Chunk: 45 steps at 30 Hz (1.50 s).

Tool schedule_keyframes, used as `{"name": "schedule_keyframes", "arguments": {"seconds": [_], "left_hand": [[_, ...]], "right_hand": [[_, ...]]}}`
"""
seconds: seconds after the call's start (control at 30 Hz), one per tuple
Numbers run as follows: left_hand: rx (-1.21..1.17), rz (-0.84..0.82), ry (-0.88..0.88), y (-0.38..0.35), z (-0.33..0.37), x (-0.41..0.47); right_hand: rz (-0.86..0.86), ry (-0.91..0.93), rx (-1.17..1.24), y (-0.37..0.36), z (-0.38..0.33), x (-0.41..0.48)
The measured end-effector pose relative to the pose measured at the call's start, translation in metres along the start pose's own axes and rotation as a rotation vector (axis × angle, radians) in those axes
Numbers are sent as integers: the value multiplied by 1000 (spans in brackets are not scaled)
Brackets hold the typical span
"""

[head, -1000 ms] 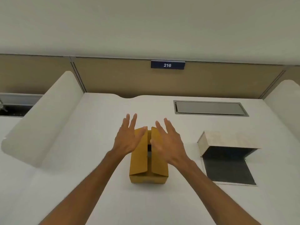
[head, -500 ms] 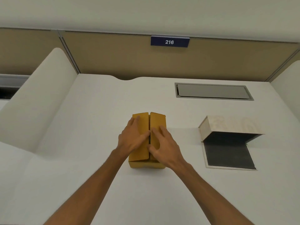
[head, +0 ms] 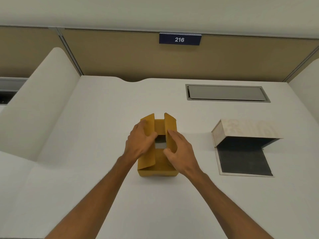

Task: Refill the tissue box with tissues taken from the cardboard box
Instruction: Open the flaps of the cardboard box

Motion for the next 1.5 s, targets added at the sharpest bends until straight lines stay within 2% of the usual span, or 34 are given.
{"name": "schedule_keyframes", "arguments": {"seconds": [0.13,0.23,0.3,0.4,0.47,0.57,0.67,0.87,0.97,1.13,1.2,1.27,1.37,1.5], "left_hand": [[-212,55,-57,22,3,-4],[-276,136,-96,46,-4,-8],[-253,194,-93,60,-16,-7],[-137,238,-19,70,-43,-7],[-41,243,18,70,-55,-12],[273,256,-79,62,-53,-23],[387,212,-138,48,-53,-31],[181,135,-102,25,-54,-42],[131,28,-79,11,-59,-44],[58,-21,-88,1,-61,-46],[58,2,-55,5,-64,-45],[116,46,-69,13,-61,-44],[176,73,-222,19,-41,-46],[298,-73,-431,6,-23,-53]], "right_hand": [[97,-14,211,19,5,-10],[258,-30,268,35,17,-21],[346,-73,260,43,30,-25],[384,-173,231,43,51,-30],[398,-195,87,42,59,-35],[402,-90,-282,38,55,-40],[378,63,-425,28,49,-39],[224,-74,-186,7,61,-35],[170,-87,-158,-2,61,-35],[151,-94,-108,-7,61,-33],[179,-106,-201,0,60,-29],[294,-35,-399,16,48,-23],[416,121,-621,32,26,-3],[254,292,-772,30,3,42]]}}
Point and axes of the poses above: each hand's wrist, its own x-axis towards the middle knuckle, its own y-axis out of the back of the hand, z = x × y, the point moved 7 cm from there along x, towards the middle knuckle, and after that the axes turned 9 degrees about -x, right-handed, at the moved point
